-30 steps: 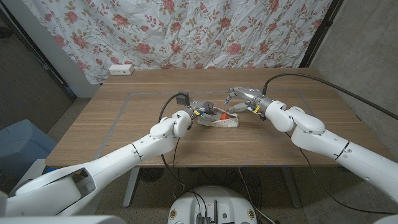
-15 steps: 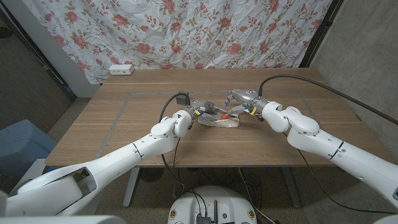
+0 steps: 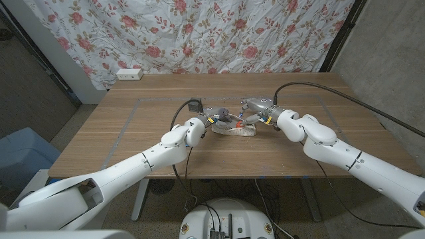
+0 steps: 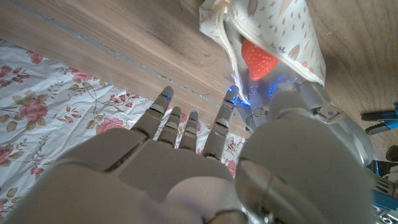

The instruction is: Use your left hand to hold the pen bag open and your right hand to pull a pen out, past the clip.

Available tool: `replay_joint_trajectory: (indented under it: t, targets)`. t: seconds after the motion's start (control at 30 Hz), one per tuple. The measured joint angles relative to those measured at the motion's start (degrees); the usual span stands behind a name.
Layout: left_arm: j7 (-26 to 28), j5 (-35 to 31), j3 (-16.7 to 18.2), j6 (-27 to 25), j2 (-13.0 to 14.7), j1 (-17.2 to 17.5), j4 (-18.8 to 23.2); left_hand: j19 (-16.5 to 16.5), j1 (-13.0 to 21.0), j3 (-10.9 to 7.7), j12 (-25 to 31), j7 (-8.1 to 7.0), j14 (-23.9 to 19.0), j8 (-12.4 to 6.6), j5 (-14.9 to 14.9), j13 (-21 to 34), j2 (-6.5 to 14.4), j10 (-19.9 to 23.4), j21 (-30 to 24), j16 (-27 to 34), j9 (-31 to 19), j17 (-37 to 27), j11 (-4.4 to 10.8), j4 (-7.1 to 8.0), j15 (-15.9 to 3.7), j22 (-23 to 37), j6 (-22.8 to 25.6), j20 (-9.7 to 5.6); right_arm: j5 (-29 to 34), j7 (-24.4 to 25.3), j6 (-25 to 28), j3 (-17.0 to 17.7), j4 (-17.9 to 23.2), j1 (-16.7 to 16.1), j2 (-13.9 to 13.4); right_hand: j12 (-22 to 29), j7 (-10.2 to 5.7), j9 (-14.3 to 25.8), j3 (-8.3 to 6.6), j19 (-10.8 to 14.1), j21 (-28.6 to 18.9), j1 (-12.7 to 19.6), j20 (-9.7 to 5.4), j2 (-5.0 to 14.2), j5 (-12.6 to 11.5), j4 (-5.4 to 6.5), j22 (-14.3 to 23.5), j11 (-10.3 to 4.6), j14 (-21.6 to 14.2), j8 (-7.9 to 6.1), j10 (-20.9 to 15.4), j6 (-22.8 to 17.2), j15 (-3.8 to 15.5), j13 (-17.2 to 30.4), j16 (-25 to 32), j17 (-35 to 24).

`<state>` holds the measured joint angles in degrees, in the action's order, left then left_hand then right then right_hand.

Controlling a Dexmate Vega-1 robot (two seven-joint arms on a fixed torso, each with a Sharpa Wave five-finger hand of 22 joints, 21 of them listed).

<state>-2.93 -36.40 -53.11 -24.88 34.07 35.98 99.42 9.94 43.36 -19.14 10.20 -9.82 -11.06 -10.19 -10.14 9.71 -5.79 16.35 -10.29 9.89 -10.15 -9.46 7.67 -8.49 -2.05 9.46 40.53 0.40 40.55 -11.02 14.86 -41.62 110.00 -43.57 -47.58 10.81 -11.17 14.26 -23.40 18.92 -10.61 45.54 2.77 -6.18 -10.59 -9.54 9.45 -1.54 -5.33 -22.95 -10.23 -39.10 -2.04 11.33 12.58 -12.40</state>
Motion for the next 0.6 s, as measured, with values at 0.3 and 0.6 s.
replay_joint_trajectory:
  t: [0.3, 0.6]
  targets:
    - [-0.05, -0.13, -0.04, 0.15, 0.02, 0.00, 0.04, 0.00, 0.00, 0.00, 0.00, 0.00, 0.00, 0.00, 0.00, 0.00, 0.00, 0.00, 0.00, 0.00, 0.00, 0.00, 0.00, 0.00, 0.00, 0.00, 0.00, 0.00, 0.08, -0.41, 0.57, -0.45, -0.56, 0.10, 0.52, 0.23, 0.31, 0.26, 0.15, 0.00, 0.00, -0.45, 0.00, -0.45, 0.00, 0.15, 0.00, 0.00, 0.00, -0.79, 0.00, -1.12, 0.00, 0.00, 0.00, -0.27]
    - [-0.07, -0.22, -0.04, 0.17, 0.02, 0.09, 0.11, 0.00, 0.00, 0.00, 0.00, 0.00, 0.00, 0.00, 0.00, 0.00, 0.00, 0.00, 0.00, 0.00, 0.00, 0.00, 0.00, 0.00, 0.00, 0.00, 0.00, 0.00, 0.05, -0.23, 0.87, -0.72, -1.04, 0.13, 0.94, 0.44, 0.17, 0.53, 0.46, 0.23, 0.00, -0.45, -0.23, -0.45, 0.00, 0.46, 0.00, -0.41, -0.42, -2.01, -0.42, -3.09, 0.42, 0.00, 0.43, -0.54]
